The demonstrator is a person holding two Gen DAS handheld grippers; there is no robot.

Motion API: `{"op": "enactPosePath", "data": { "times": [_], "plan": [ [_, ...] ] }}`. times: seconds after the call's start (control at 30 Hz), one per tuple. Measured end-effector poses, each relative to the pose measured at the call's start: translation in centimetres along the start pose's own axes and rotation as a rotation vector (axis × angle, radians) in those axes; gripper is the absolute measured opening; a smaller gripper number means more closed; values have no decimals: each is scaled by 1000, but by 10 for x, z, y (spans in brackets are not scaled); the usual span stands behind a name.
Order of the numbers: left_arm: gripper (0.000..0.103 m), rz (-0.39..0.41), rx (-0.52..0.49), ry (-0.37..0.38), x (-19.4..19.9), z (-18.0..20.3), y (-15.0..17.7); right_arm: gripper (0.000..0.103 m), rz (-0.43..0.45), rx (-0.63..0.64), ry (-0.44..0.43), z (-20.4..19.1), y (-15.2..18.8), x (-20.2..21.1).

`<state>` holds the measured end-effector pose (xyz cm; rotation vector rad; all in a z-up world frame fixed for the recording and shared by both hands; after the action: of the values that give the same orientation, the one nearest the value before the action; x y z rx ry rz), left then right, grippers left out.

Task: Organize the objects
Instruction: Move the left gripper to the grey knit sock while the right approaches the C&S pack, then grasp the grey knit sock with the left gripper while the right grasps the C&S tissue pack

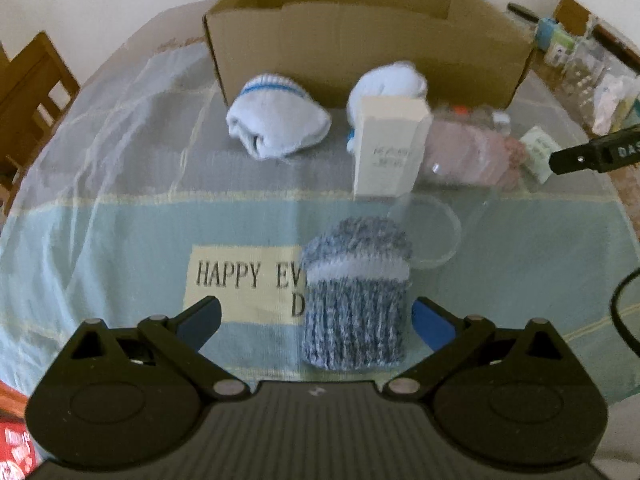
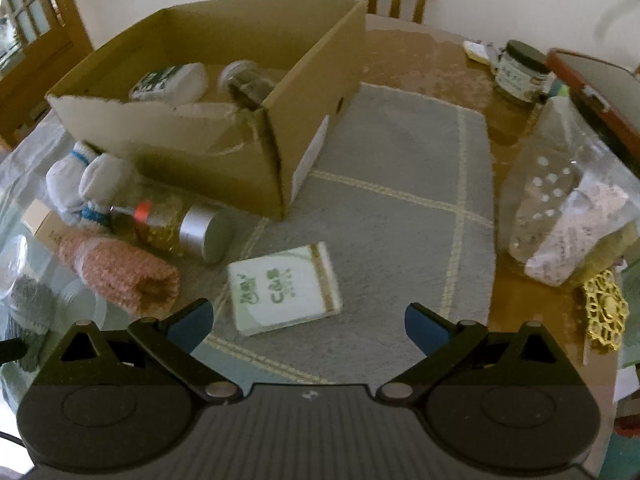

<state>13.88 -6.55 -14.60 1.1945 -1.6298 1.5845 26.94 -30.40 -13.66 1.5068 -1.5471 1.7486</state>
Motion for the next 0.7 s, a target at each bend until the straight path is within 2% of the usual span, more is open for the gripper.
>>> {"op": "enactPosePath", "data": {
  "times": [0.2, 0.4, 0.7],
  "plan": [
    [101, -31, 42, -6, -7, -10, 12, 103, -24, 63, -14, -8, 9, -13],
    [102, -12, 46, -13, 0, -19, 14, 103, -37, 112, -22, -8, 14, -20],
    [102, 40, -85, -22, -1, 6, 10, 103, -14, 193, -35, -4, 21, -24]
  ]
}}
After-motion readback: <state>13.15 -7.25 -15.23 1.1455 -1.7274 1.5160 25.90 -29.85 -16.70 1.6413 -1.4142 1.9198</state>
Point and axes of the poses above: each gripper's, at about its wrist camera, not at the fingertips, and x roughly against the way its jaws point, z to its right, y to its underside, the point moved 4 cm from there along -x, roughly the way its jaws point, and after that the axes turned 7 degrees about -y, right-handed, at the moved point
